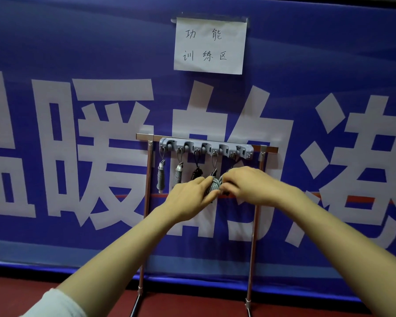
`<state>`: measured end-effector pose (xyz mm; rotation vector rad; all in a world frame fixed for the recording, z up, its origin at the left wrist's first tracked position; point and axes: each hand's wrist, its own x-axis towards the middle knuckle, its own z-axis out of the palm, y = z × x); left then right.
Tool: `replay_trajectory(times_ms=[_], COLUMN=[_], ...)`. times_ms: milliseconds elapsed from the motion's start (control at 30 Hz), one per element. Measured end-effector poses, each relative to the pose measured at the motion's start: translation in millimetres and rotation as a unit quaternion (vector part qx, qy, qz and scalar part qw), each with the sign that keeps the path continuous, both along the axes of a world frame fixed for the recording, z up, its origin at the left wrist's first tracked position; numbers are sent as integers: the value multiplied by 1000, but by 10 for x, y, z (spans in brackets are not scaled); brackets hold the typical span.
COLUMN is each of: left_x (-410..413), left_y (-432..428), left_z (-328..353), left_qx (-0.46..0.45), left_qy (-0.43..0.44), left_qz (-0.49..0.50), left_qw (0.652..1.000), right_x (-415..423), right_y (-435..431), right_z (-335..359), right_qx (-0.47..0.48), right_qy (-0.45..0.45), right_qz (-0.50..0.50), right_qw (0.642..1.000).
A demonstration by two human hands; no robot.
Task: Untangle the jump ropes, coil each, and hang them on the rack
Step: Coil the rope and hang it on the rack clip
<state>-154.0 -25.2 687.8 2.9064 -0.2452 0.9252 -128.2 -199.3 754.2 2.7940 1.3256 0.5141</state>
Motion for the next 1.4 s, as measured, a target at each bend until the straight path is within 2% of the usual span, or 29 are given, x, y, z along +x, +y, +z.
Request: replay_trajectory(times_ms=[67, 133, 267, 400, 533, 667, 767, 867, 967, 1100, 1133, 1233, 1267, 1300, 1333, 1400], left_x=[-36, -70, -106, -148, -151, -172, -206, -236, -233, -192, -179, -164, -164, -174, -189, -213], left_y=[0, 14, 42, 39, 4, -11, -67, -139, -184, -144, -138, -187, -214, -240, -262, -287], left_z=[38, 79, 83, 75, 57, 91, 80, 30, 7, -28, -44, -54, -49, -48, -36, 4], left_qx=[37, 32, 38, 7, -9, -142, -87, -68, -61, -51, -67, -190, -224, -264, -316, -441], left_qy=[3, 10, 33, 63, 93, 121, 90, -3, -82, -118, -117, -112, -115, -107, -90, -37], left_qz=[-28, -61, -106, -126, -164, -218, -185, -147, -151, -226, -242, -313, -321, -325, -324, -325], left_qw=[999, 998, 993, 990, 982, 958, 975, 987, 983, 966, 961, 924, 913, 902, 887, 836], right_x=[54, 76, 77, 108, 68, 42, 52, 60, 89, 90, 84, 86, 88, 91, 94, 66], right_y=[-31, -48, -45, -67, -76, -100, -143, -161, -169, -189, -187, -176, -171, -168, -164, -155], right_z=[33, 50, 48, 4, -5, 33, 52, 41, 7, -39, -58, -114, -131, -153, -169, -176], right_qx=[47, 88, 82, 135, 147, 215, 209, 251, 337, 403, 418, 469, 477, 479, 476, 460], right_qy=[49, 89, 138, 199, 264, 386, 453, 479, 525, 587, 602, 650, 659, 659, 649, 614], right_qz=[23, 50, 78, 94, 116, 111, 94, 67, 37, 7, 1, -1, 3, 3, 1, -5], right_qw=[997, 991, 984, 966, 946, 890, 861, 839, 780, 702, 680, 598, 582, 580, 594, 641])
